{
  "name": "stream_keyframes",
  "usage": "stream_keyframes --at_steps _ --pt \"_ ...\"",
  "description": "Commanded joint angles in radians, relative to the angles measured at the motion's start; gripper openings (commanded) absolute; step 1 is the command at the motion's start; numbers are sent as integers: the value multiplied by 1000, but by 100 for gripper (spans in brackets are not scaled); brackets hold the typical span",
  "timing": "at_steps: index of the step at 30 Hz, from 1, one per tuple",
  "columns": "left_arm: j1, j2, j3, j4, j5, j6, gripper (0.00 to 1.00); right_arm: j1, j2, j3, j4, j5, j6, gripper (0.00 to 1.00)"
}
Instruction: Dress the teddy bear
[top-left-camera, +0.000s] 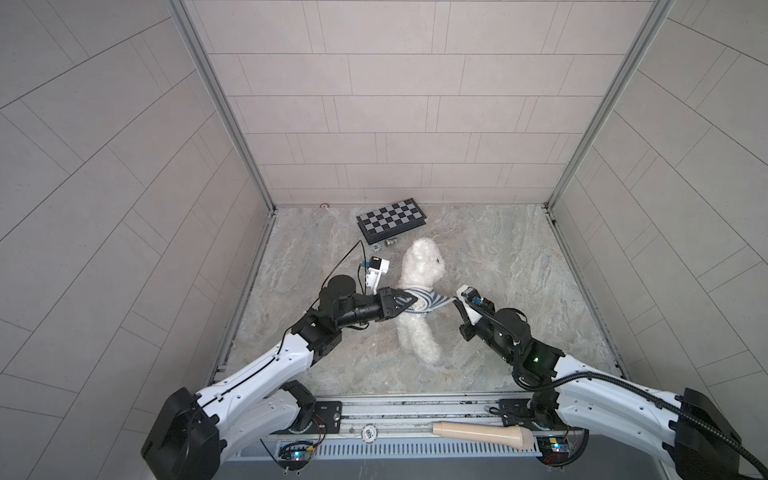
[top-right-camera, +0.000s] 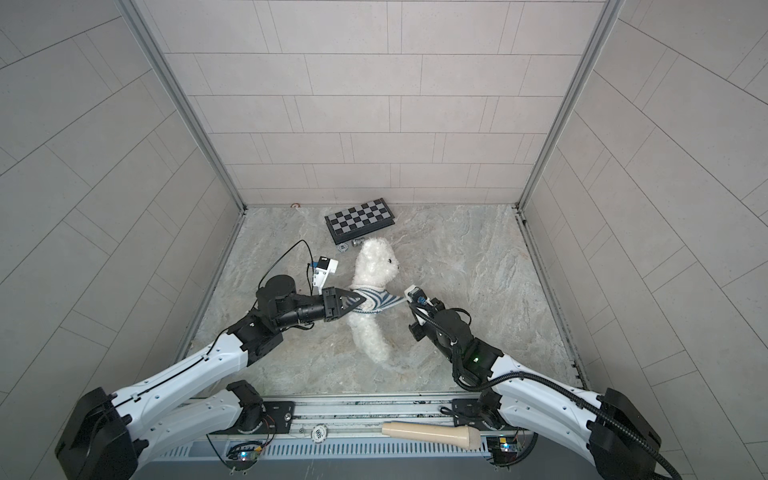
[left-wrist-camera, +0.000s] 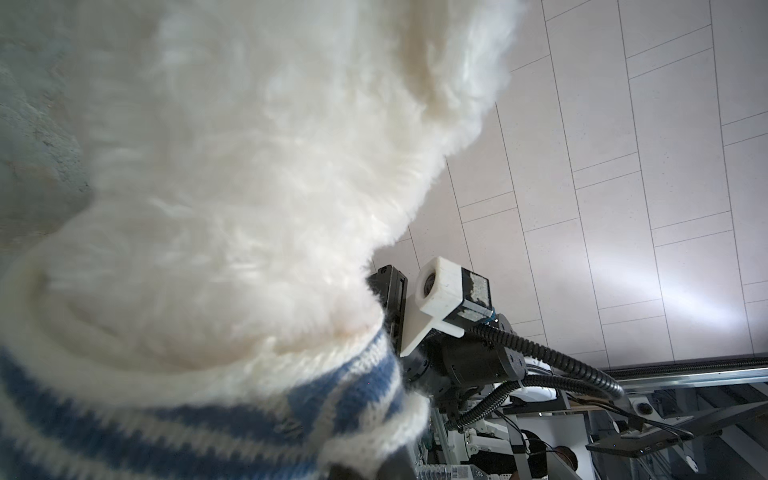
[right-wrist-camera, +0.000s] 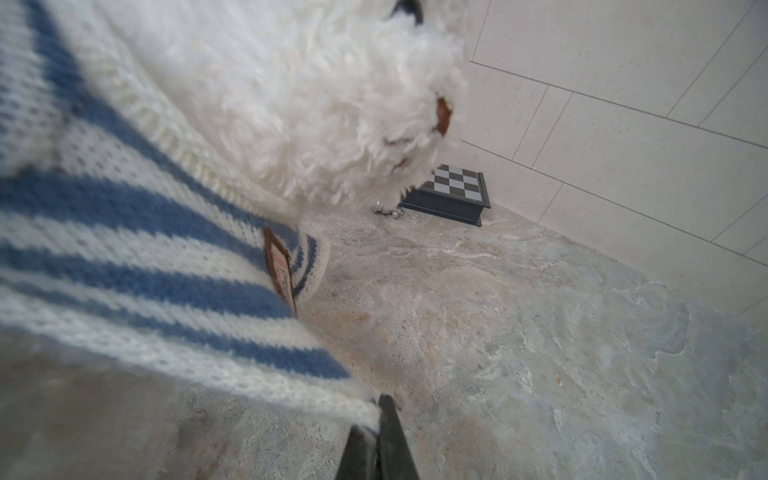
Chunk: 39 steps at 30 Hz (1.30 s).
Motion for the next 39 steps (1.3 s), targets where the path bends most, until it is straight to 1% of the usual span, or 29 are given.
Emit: stream_keyframes --at_steps 1,3,4,6,7,12,14,15,18,22,23,26,29,34,39 --pt "-15 -32 63 54 -30 40 0 -18 -27 -51 46 -104 -80 0" --pt "-28 -20 66 11 -102 64 0 -13 -33 -51 70 -221 -125 1" --pt "-30 -13 63 7 -127 66 0 -10 -35 -55 90 -260 -132 2" --pt "-31 2 50 7 -173 65 0 -6 -36 -61 114 -328 -141 10" --pt "-33 7 45 -3 -193 72 0 -4 -38 -57 108 -349 -145 13" --pt "-48 22 40 -79 -276 121 0 18 -56 -33 73 -419 -129 34" --pt "-54 26 33 -94 -303 131 0 32 -63 -18 72 -408 -98 40" --pt "-56 29 31 -95 -313 136 0 37 -63 -5 62 -408 -91 41" --pt "-69 41 27 -105 -341 151 0 60 -46 38 47 -364 -64 41" --pt "-109 57 47 -165 -418 208 0 81 39 119 33 -297 -51 39" --pt "-117 60 50 -174 -441 219 0 83 66 138 38 -281 -30 38" --pt "-132 80 51 -171 -486 235 0 84 126 167 78 -290 19 38" --pt "-146 92 53 -166 -527 245 0 89 168 201 51 -275 53 38" --pt "-158 114 49 -145 -550 242 0 95 220 215 36 -238 78 35" --pt "-167 121 48 -139 -554 243 0 94 256 227 22 -205 97 35"
